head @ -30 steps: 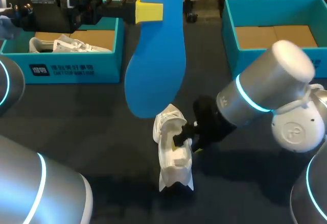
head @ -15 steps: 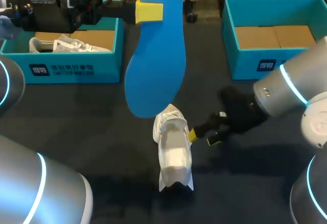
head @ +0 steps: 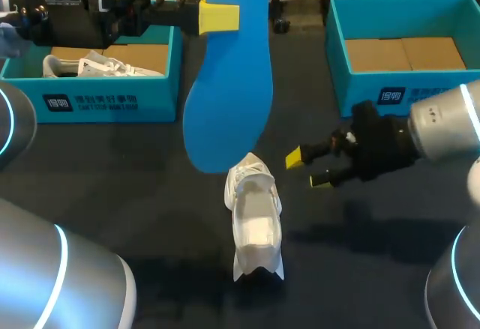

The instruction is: Take the shoe out of the shoebox, open the shoe tongue, remove and reinsert the insole, then place the shoe into the shoebox

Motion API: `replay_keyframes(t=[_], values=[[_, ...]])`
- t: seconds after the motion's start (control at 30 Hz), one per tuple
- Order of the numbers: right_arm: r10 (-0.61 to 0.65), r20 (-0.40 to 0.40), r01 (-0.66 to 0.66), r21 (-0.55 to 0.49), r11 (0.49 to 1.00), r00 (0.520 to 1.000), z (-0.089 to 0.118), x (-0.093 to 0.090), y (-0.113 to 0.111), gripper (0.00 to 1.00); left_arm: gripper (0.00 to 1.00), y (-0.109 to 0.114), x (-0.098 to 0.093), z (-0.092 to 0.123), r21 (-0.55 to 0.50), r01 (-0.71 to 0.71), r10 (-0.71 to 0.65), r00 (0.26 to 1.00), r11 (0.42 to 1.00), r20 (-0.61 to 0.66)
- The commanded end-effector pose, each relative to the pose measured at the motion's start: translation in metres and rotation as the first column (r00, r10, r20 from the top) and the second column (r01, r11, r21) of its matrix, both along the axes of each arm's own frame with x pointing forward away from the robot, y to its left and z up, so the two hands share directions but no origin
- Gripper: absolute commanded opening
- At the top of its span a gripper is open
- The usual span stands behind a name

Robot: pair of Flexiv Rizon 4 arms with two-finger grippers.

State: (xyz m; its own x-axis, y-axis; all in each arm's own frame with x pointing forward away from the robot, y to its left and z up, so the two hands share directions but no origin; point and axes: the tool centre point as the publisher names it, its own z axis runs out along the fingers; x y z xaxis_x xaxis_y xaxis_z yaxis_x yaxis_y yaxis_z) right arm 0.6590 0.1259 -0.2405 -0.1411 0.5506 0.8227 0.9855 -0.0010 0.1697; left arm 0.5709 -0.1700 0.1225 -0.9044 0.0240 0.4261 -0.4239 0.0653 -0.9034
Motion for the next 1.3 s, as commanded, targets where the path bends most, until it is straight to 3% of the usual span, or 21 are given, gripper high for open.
replay_keyframes(t=[0.03, 0.23, 0.33, 0.47, 0.87, 1.03, 1.17, 1.3], values=[[-0.015, 0.012, 0.015, 0.013, 1.000, 1.000, 0.007, -0.011, -0.018, 1.00, 0.00, -0.003, 0.002, 0.001, 0.002, 0.003, -0.003, 1.000, 1.000, 0.000], [-0.015, 0.012, 0.015, 0.013, 1.000, 1.000, 0.007, -0.011, -0.018, 1.00, 0.00, -0.003, 0.002, 0.001, 0.002, 0.003, -0.003, 1.000, 1.000, 0.000], [0.017, -0.012, -0.017, 0.014, 1.000, 1.000, 0.012, 0.002, -0.001, 1.00, 0.00, -0.003, 0.002, 0.001, 0.002, 0.003, -0.003, 1.000, 1.000, 0.000], [0.018, -0.054, -0.017, 0.012, 1.000, 0.998, 0.021, 0.013, 0.001, 1.00, 0.00, -0.003, 0.002, 0.001, 0.002, 0.003, -0.003, 1.000, 1.000, 0.000], [0.028, -0.077, -0.017, 0.132, 0.991, 0.997, 0.053, 0.026, -0.004, 1.00, 0.00, -0.003, 0.002, 0.001, 0.002, 0.003, -0.003, 1.000, 1.000, 0.000], [0.027, -0.118, -0.005, 0.181, 0.984, 0.993, 0.058, 0.030, -0.006, 1.00, 0.00, 0.001, 0.016, -0.005, -0.005, -0.011, 0.012, 0.984, 1.000, 0.176], [-0.001, -0.131, 0.028, 0.206, 0.978, 0.991, 0.059, 0.031, -0.009, 1.00, 0.00, 0.006, 0.032, -0.015, -0.005, -0.049, 0.047, 0.943, 0.999, 0.330], [-0.001, -0.131, 0.028, 0.206, 0.978, 0.991, 0.059, 0.031, -0.009, 1.00, 0.00, 0.013, 0.052, -0.022, -0.019, 0.003, 0.007, 0.867, 1.000, 0.498]])
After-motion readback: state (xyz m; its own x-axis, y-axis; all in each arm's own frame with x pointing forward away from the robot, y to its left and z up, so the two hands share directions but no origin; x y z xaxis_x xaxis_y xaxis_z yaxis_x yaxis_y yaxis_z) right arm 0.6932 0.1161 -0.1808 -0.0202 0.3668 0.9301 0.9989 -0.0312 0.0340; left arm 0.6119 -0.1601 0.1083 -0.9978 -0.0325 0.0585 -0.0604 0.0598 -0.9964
